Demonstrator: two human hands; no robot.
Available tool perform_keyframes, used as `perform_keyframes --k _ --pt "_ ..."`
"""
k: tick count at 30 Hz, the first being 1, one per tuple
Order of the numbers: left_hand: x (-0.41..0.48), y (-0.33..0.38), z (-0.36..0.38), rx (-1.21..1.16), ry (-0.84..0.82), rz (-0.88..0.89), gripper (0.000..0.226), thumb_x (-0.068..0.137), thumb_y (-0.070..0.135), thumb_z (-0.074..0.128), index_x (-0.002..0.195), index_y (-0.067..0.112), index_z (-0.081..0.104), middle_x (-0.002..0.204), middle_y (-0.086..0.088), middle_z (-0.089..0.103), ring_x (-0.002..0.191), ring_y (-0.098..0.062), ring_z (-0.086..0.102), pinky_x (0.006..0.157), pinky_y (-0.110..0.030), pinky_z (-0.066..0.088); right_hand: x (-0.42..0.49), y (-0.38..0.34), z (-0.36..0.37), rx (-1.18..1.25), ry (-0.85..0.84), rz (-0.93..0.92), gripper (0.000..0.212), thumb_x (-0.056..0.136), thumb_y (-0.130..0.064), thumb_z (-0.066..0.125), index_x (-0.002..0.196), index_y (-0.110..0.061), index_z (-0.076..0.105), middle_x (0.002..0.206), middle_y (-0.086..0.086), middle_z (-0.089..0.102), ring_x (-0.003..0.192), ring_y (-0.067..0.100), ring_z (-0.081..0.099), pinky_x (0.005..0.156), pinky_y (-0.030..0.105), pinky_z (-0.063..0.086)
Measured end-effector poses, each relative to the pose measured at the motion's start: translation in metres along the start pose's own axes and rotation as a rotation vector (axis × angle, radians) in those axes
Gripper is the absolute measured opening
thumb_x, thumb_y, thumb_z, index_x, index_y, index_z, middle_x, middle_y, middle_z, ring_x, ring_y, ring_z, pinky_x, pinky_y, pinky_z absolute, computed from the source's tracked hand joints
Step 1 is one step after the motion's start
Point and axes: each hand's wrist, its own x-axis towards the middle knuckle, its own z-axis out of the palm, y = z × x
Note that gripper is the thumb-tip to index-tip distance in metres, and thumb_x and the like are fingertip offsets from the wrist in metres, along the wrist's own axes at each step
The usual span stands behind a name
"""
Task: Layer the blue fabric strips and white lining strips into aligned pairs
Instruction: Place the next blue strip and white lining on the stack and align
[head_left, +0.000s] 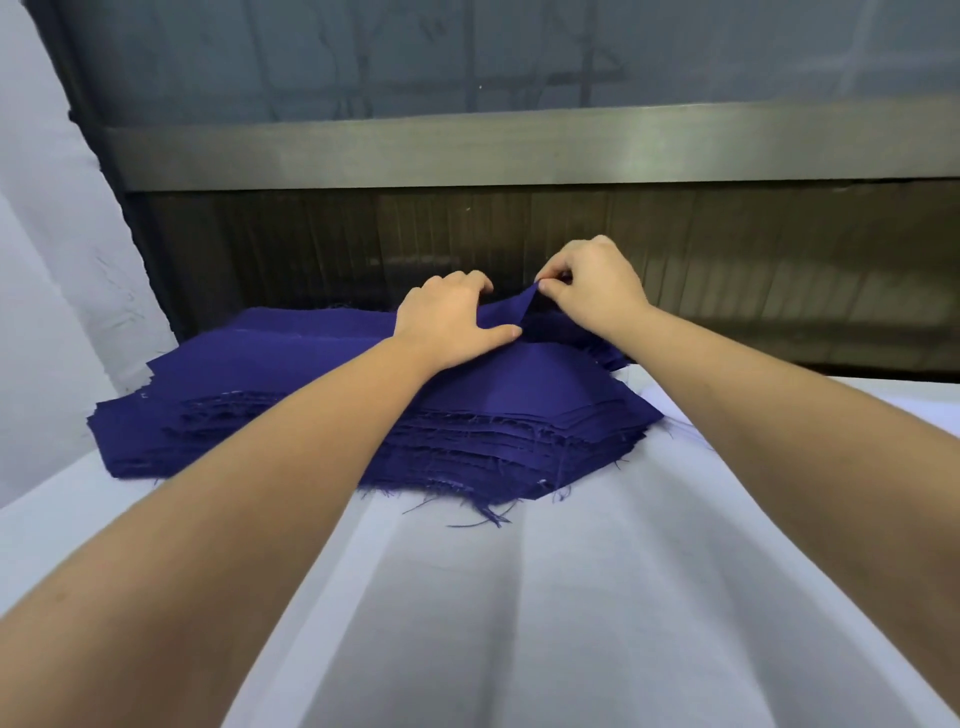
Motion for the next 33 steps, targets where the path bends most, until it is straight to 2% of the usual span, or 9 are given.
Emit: perform_keyframes --k 5,7,12,16,19,25,29,30,33 --pt "-0.001 0.005 0.002 0.151 0.081 -0.077 0.053 0.086 0.027 0.061 0.133 0.016 0.039 0.128 -0.008 0.051 0.115 -0.031 0.049 0.087 -0.041 0.04 -0.001 -0.011 -0.005 0.028 0.147 0.004 0.017 0.093 -0.022 0.055 0.098 -0.022 0.071 0.103 -0.003 0.064 0.107 0.016 0.047 0.075 0.028 0.037" --pt "-0.004 -0.003 0.0 0.193 0.092 -0.132 0.048 0.086 0.016 0.058 0.131 0.015 0.041 0.126 -0.01 0.051 0.113 -0.033 0.049 0.087 -0.041 0.039 -0.003 -0.013 -0.011 0.091 0.171 0.024 0.018 0.093 -0.019 0.054 0.096 -0.02 0.071 0.102 -0.005 0.065 0.106 0.016 0.05 0.075 0.029 0.041" --pt "-0.013 -0.032 -0.008 0.229 0.169 -0.281 0.034 0.091 0.009 0.053 0.124 0.017 0.053 0.123 -0.011 0.054 0.113 -0.033 0.047 0.092 -0.042 0.035 -0.015 -0.01 -0.021 0.097 0.211 0.037 0.017 0.092 -0.018 0.054 0.096 -0.02 0.07 0.101 -0.004 0.067 0.097 0.018 0.058 0.073 0.027 0.041" --pt "-0.02 -0.04 -0.013 0.245 0.204 -0.255 0.029 0.095 0.011 0.047 0.121 0.017 0.058 0.12 -0.01 0.057 0.11 -0.032 0.048 0.091 -0.042 0.034 -0.028 0.004 -0.029 0.131 0.254 0.124 0.017 0.091 -0.019 0.055 0.096 -0.02 0.071 0.097 -0.002 0.07 0.094 0.021 0.061 0.078 0.031 0.047" --pt "-0.025 -0.038 -0.015 0.254 0.245 -0.183 0.027 0.098 0.016 0.044 0.119 0.017 0.061 0.118 -0.009 0.059 0.108 -0.032 0.049 0.088 -0.041 0.033 -0.042 0.024 -0.038 0.173 0.295 0.174 0.016 0.091 -0.019 0.056 0.097 -0.018 0.072 0.096 0.0 0.07 0.094 0.021 0.061 0.082 0.034 0.049" --pt "-0.04 -0.02 -0.016 0.33 0.261 0.148 0.027 0.098 0.024 0.044 0.117 0.016 0.062 0.113 -0.006 0.063 0.101 -0.03 0.053 0.082 -0.037 0.03 -0.093 0.069 -0.067 0.21 0.298 0.108 0.015 0.089 -0.012 0.06 0.095 -0.012 0.074 0.083 -0.007 0.066 0.069 0.005 0.058 0.069 0.016 0.043" --pt "-0.055 0.003 -0.021 0.325 0.401 0.441 0.01 0.087 0.014 0.063 0.091 0.01 0.071 0.083 -0.008 0.068 0.074 -0.031 0.062 0.069 -0.037 0.044 -0.135 0.1 -0.088 0.137 0.248 0.113 0.014 0.088 -0.006 0.062 0.095 -0.009 0.074 0.086 -0.002 0.07 0.081 0.018 0.063 0.071 0.006 0.039" --pt "-0.058 0.008 -0.021 0.312 0.428 0.505 0.01 0.086 0.013 0.063 0.088 0.01 0.072 0.08 -0.007 0.068 0.07 -0.029 0.062 0.067 -0.037 0.046 -0.144 0.105 -0.092 0.083 0.233 0.089 0.015 0.088 -0.004 0.061 0.095 -0.007 0.074 0.088 0.002 0.071 0.083 0.022 0.064 0.072 0.007 0.039" --pt "-0.068 0.025 -0.022 0.289 0.418 0.65 0.022 0.09 0.018 0.051 0.086 0.013 0.072 0.079 -0.004 0.067 0.069 -0.026 0.062 0.065 -0.033 0.048 -0.173 0.12 -0.107 -0.138 0.127 0.018 0.018 0.089 0.001 0.057 0.095 -0.005 0.073 0.095 0.008 0.072 0.087 0.031 0.065 0.077 0.032 0.047"
